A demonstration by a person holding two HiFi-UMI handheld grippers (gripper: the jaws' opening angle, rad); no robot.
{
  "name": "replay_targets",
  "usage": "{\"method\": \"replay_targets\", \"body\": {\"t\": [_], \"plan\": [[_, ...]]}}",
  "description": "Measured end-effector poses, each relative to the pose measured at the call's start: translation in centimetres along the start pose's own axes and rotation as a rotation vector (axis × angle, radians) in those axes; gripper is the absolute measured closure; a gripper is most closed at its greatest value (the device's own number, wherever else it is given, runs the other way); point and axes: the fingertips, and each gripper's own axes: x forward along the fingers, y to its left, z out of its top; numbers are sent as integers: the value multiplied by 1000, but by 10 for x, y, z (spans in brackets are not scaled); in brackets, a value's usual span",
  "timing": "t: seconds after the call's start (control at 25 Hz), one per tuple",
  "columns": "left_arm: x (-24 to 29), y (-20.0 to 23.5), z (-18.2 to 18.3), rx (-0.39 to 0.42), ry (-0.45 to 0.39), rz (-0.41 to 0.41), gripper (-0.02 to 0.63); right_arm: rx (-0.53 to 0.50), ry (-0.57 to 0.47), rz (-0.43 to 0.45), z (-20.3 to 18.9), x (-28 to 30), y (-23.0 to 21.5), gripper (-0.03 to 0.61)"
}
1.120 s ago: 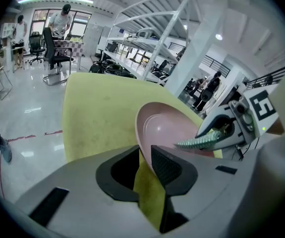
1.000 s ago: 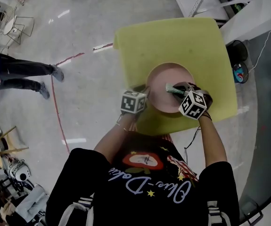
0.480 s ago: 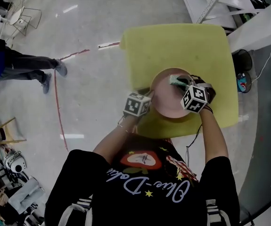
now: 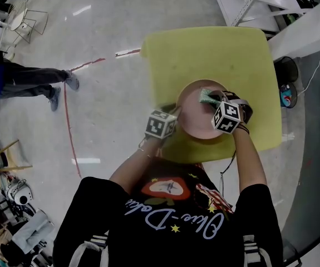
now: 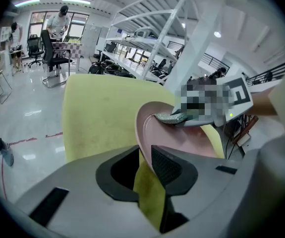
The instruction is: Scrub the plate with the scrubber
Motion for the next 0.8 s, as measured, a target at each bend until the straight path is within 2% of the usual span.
{"method": "replay_targets", "body": {"t": [0.44, 0.6, 0.8], "plan": [[1, 1, 0, 9, 4, 9, 543, 160, 22, 16, -17, -10, 25, 514], [0, 2, 0, 12, 4, 13, 543, 257, 36, 29, -17, -14, 36, 514], [0, 3, 0, 6, -5, 21, 545, 300, 56, 27, -17, -17, 52, 514]]}}
